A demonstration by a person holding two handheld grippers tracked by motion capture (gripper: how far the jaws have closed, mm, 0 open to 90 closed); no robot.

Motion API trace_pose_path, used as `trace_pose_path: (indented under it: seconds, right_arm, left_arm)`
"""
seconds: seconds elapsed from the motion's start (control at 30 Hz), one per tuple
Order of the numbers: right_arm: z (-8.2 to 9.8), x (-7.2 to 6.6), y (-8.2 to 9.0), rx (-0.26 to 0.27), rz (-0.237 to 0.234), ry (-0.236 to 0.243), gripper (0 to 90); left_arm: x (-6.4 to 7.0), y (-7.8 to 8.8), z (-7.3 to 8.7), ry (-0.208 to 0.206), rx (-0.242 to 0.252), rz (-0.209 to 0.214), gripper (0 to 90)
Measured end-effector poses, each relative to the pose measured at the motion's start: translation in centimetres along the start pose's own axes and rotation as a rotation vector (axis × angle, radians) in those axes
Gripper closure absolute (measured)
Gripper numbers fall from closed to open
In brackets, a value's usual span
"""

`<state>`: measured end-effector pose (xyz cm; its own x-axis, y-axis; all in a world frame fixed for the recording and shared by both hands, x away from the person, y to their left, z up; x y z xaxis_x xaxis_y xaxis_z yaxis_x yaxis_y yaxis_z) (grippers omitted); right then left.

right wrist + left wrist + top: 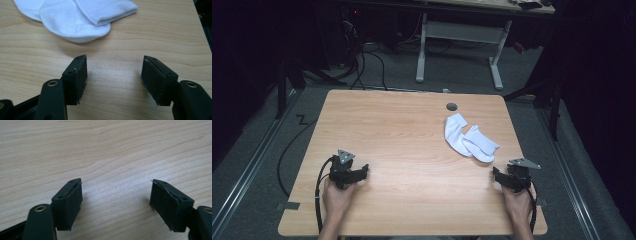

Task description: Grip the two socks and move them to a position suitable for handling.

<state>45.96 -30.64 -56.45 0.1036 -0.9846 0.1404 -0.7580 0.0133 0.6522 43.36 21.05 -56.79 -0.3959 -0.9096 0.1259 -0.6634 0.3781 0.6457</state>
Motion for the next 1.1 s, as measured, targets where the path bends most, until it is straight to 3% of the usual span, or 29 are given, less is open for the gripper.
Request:
trace_pose_path:
  seconds: [0.77,1.1]
  right_arm:
    - [0.02,-0.21,0.00,-0.003,-0.014,0.015,34.2]
    - [-0.05,-0.45,0.10,0.006,-0.022,0.019,43.2]
  left_arm:
    - [0.02,0.07,0.06,0.002,0.000,-0.002,26.4]
    - [0.02,0.08,0.06,0.004,0.002,0.000,26.6]
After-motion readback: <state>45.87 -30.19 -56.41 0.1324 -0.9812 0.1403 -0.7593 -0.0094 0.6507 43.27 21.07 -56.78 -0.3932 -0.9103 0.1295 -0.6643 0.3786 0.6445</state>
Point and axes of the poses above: each handheld gripper's, and its own axes: y roughly backward along the jaws, z roughly out of its underside, x roughly to its right, the point moved 9 cm from there along -y, roughly forward along the jaws, and after that the axes turned 11 degrees about z, right-handed, at the moved point
